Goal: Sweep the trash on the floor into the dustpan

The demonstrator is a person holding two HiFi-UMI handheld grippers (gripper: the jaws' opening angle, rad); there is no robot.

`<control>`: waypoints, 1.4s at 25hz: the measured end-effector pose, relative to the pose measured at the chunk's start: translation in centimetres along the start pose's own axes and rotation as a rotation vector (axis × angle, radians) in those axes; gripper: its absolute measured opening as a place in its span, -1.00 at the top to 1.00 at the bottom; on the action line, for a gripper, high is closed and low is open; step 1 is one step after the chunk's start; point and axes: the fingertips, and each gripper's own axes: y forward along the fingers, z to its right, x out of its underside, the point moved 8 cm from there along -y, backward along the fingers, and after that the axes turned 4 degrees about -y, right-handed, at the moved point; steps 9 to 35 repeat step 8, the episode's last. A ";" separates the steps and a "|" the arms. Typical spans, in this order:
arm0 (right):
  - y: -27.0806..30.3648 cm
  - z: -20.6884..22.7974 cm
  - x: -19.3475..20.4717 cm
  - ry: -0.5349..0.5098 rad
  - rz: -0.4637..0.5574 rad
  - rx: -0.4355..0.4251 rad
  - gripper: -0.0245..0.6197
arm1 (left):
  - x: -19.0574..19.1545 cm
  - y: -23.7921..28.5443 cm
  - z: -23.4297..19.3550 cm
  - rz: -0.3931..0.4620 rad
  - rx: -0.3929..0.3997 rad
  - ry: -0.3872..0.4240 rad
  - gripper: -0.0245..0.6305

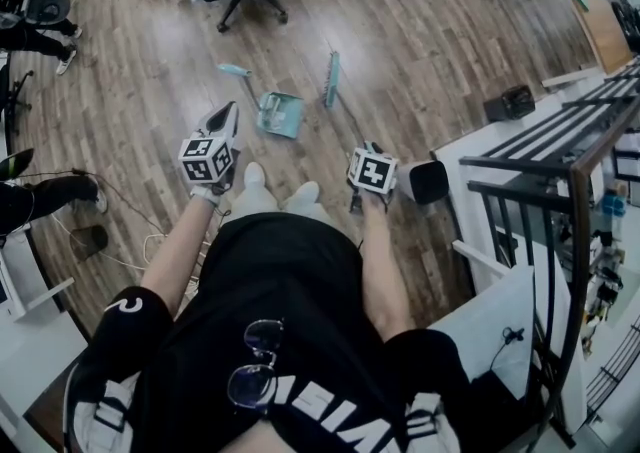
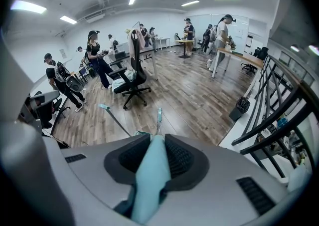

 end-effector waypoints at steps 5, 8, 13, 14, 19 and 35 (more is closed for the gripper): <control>0.0 0.2 -0.4 0.003 0.001 0.009 0.66 | 0.1 0.2 0.0 -0.013 0.002 0.005 0.93; 0.0 0.4 -0.8 0.002 0.006 0.010 0.66 | 0.0 0.5 0.2 -0.019 0.001 0.007 0.93; 0.0 0.4 -0.8 0.002 0.006 0.010 0.66 | 0.0 0.5 0.2 -0.019 0.001 0.007 0.93; 0.0 0.4 -0.8 0.002 0.006 0.010 0.66 | 0.0 0.5 0.2 -0.019 0.001 0.007 0.93; 0.0 0.4 -0.8 0.002 0.006 0.010 0.66 | 0.0 0.5 0.2 -0.019 0.001 0.007 0.93; 0.0 0.4 -0.8 0.002 0.006 0.010 0.66 | 0.0 0.5 0.2 -0.019 0.001 0.007 0.93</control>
